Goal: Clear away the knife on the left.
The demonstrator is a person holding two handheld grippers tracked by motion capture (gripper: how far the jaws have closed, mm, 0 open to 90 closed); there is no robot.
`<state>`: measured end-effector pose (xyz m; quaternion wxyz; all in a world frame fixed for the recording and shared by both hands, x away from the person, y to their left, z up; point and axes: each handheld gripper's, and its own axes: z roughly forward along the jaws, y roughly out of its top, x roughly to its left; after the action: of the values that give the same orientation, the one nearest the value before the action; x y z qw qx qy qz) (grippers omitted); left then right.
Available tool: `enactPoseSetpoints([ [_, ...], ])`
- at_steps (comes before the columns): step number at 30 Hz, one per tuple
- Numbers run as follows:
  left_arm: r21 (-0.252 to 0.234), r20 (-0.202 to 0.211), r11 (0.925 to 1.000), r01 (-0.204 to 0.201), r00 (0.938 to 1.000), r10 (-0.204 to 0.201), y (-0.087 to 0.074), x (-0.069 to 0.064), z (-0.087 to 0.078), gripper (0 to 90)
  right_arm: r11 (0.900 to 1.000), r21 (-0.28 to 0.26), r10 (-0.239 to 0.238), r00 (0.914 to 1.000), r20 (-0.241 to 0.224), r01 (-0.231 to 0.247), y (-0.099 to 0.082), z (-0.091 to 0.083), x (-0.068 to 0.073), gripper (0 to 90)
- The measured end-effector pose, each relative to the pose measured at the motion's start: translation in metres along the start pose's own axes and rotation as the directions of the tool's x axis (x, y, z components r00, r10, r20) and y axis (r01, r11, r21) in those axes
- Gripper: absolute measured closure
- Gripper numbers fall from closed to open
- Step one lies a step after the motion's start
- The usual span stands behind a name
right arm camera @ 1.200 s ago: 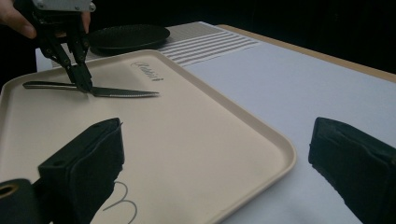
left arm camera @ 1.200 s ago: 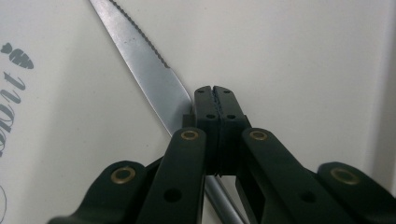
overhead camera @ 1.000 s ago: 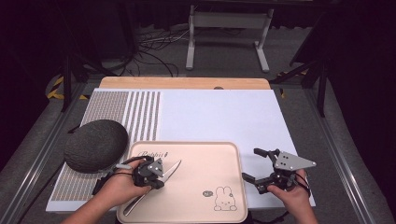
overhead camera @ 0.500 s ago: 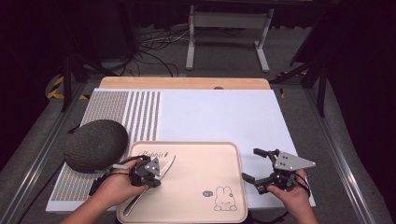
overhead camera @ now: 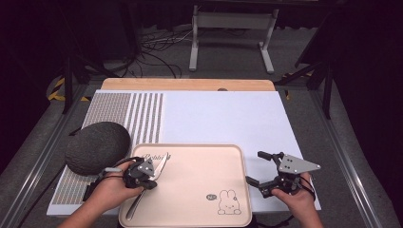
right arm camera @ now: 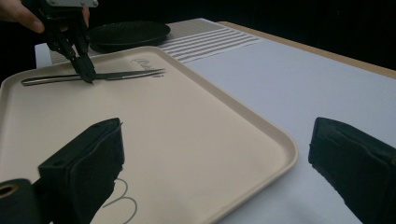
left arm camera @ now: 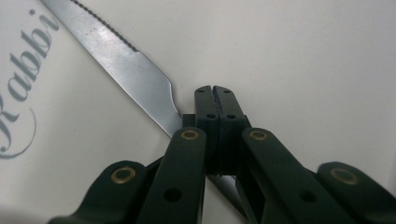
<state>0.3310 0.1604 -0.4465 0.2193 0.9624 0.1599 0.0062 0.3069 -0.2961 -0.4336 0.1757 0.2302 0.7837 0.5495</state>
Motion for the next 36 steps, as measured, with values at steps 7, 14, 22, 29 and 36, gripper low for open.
enactPoseSetpoints([
  [7,-0.015,-0.004,0.9996,0.022,0.9997,-0.022,-0.008,0.002,-0.003,90.0,1.0000,0.002,-0.001,1.0000,-0.001,0.001,0.000,0.001,0.000,4.5],
  [14,-0.018,-0.006,0.9988,0.045,0.9990,-0.045,-0.015,0.003,-0.005,90.0,1.0000,0.003,0.001,1.0000,-0.001,-0.001,0.000,0.001,0.000,4.5],
  [22,-0.030,-0.001,0.9967,0.075,0.9972,-0.075,-0.022,0.004,-0.008,90.0,1.0000,0.006,-0.001,1.0000,-0.001,0.001,0.000,0.001,0.000,4.5],
  [29,-0.035,-0.003,0.9951,0.092,0.9957,-0.093,-0.029,0.005,-0.011,90.0,1.0000,0.008,0.000,1.0000,0.001,0.000,0.000,0.001,0.000,4.5],
  [36,-0.042,0.002,0.9931,0.110,0.9939,-0.110,-0.033,0.006,-0.012,90.0,1.0000,0.008,0.001,1.0000,-0.003,-0.001,0.000,0.002,0.000,4.5],
])
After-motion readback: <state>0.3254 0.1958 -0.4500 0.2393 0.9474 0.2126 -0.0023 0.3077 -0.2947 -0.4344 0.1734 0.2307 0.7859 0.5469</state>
